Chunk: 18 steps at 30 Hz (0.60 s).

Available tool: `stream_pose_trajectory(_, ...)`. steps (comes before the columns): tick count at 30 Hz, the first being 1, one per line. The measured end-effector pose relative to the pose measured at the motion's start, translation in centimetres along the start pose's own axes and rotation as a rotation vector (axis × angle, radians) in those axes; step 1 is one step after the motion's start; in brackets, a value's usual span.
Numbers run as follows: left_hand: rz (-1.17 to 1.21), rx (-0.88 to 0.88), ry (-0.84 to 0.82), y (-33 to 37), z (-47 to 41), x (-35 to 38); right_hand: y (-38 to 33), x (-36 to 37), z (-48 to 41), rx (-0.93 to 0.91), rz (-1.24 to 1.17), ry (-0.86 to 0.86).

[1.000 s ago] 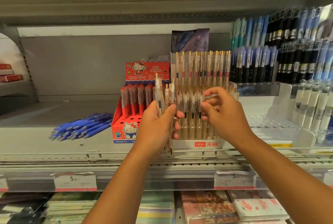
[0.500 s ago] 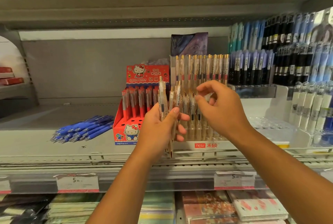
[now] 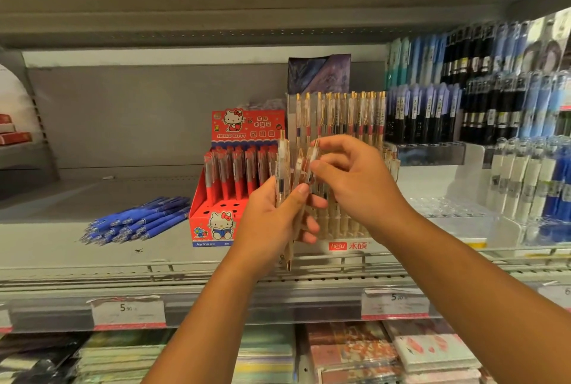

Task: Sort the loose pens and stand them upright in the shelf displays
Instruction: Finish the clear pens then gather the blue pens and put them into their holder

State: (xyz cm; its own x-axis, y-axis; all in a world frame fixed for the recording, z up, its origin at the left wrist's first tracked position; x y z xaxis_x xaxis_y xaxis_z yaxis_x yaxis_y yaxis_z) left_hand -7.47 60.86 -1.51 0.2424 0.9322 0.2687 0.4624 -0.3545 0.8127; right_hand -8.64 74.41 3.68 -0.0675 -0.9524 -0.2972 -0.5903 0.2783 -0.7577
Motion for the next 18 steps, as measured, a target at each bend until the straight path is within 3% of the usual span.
stream_pose_trajectory(8, 0.018, 0.016, 0.134, -0.1, -0.4, -0.4, 0.9, -2.4, -0.4, -0.01, -0.047, 0.152)
stream_pose_trajectory(18, -0.029, 0.002, 0.163, -0.3, -0.5, -0.9, 2.9, -5.6, -1.4, -0.084, 0.075, 0.346)
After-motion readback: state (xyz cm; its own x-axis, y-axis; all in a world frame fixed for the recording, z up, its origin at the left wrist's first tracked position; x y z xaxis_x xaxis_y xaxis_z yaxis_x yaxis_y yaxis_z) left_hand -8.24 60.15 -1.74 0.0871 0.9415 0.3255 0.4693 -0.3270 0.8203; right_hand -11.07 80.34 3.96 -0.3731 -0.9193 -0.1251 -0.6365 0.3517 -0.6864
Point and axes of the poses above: each hand's wrist, its own z-axis away from the middle knuckle, its own x-axis out of the palm, y = z × x, the point moved 2 cm from there along -z, towards the middle knuckle, and after that the axes turned 14 degrees about z, right-handed, at the moved point
